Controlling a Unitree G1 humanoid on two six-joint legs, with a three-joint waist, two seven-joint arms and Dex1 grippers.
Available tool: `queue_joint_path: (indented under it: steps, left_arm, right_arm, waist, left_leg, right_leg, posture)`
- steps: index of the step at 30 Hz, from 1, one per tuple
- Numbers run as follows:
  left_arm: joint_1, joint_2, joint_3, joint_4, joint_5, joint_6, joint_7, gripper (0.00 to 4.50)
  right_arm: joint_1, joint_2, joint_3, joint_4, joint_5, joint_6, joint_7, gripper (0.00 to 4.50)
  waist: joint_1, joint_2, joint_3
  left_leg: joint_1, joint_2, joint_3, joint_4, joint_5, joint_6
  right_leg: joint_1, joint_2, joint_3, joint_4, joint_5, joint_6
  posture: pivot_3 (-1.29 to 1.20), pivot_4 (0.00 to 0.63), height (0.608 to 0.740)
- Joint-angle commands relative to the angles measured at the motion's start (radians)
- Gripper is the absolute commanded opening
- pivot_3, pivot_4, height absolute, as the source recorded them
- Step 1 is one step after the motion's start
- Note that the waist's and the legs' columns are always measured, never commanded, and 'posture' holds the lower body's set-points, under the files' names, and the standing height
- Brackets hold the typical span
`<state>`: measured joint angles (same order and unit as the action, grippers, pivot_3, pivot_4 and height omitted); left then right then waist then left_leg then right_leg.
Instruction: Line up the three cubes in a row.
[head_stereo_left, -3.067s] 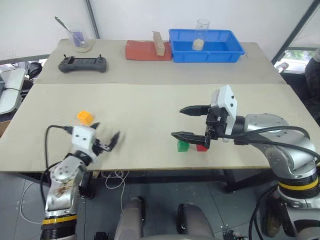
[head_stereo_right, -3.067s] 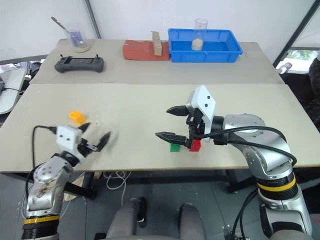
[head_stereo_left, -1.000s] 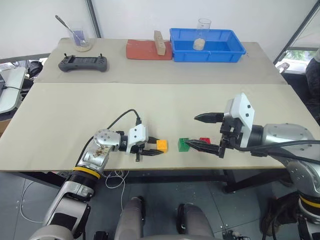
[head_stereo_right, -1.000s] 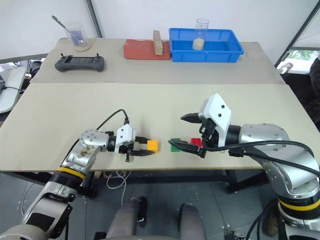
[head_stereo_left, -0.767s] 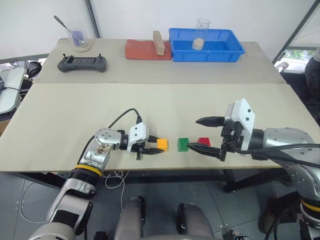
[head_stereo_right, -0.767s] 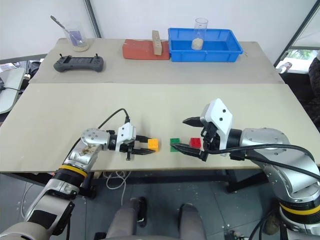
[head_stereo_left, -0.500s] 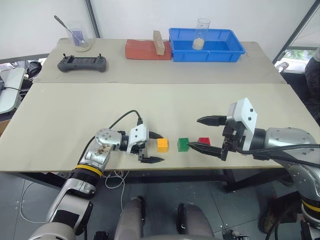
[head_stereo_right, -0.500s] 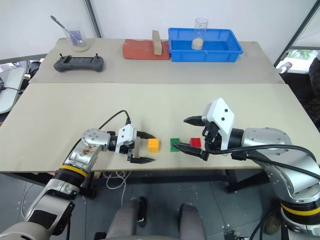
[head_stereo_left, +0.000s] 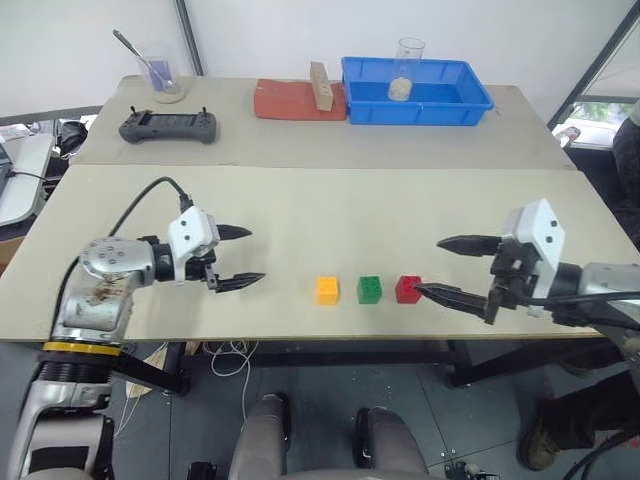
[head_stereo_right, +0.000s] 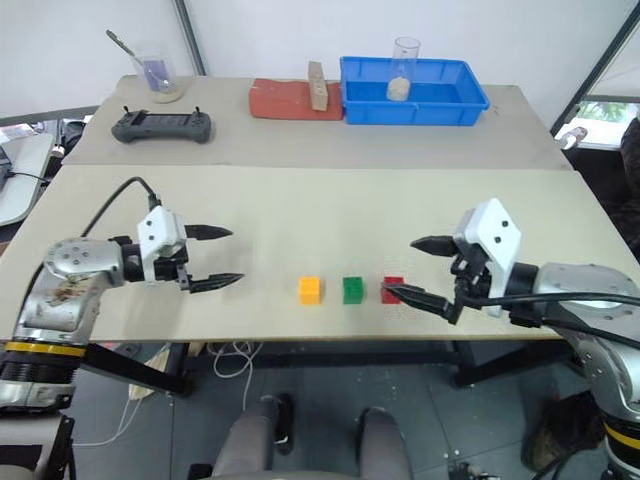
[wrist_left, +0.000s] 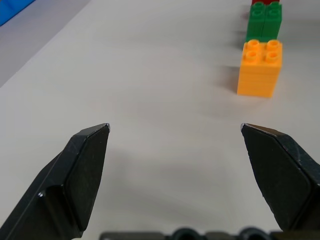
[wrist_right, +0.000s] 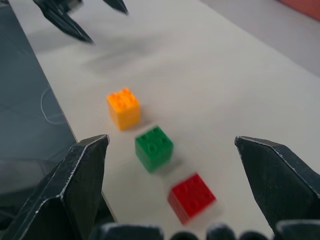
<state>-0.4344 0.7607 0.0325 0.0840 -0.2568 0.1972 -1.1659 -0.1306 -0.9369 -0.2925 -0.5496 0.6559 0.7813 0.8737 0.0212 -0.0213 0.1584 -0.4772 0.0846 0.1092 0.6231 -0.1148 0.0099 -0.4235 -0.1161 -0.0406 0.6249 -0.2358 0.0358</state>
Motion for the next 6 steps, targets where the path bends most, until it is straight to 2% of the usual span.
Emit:
queue_joint_path:
  steps: [1,6]
  left_arm:
    - [-0.037,0.0,0.019,-0.06,-0.024,0.034,0.035,4.48]
    - [-0.029,-0.009,0.004,-0.096,-0.035,0.069,0.051,4.48]
  right_arm:
    - [0.013,-0.021,-0.05,0.011,-0.019,-0.056,0.018,4.5]
    - [0.007,-0.019,-0.04,0.024,-0.027,-0.07,0.015,4.5]
  waist:
    - [0.0,0.0,0.0]
    - [-0.005,0.0,0.0]
  left_leg:
    - [0.0,0.0,0.0,0.0,0.0,0.0]
    - [0.0,0.0,0.0,0.0,0.0,0.0]
  right_leg:
    - [0.0,0.0,0.0,0.0,0.0,0.0]
    - [0.001,0.001,0.0,0.001,0.0,0.0]
  posture:
    - [0.0,0.15,0.74]
    - [0.0,0.15,0.74]
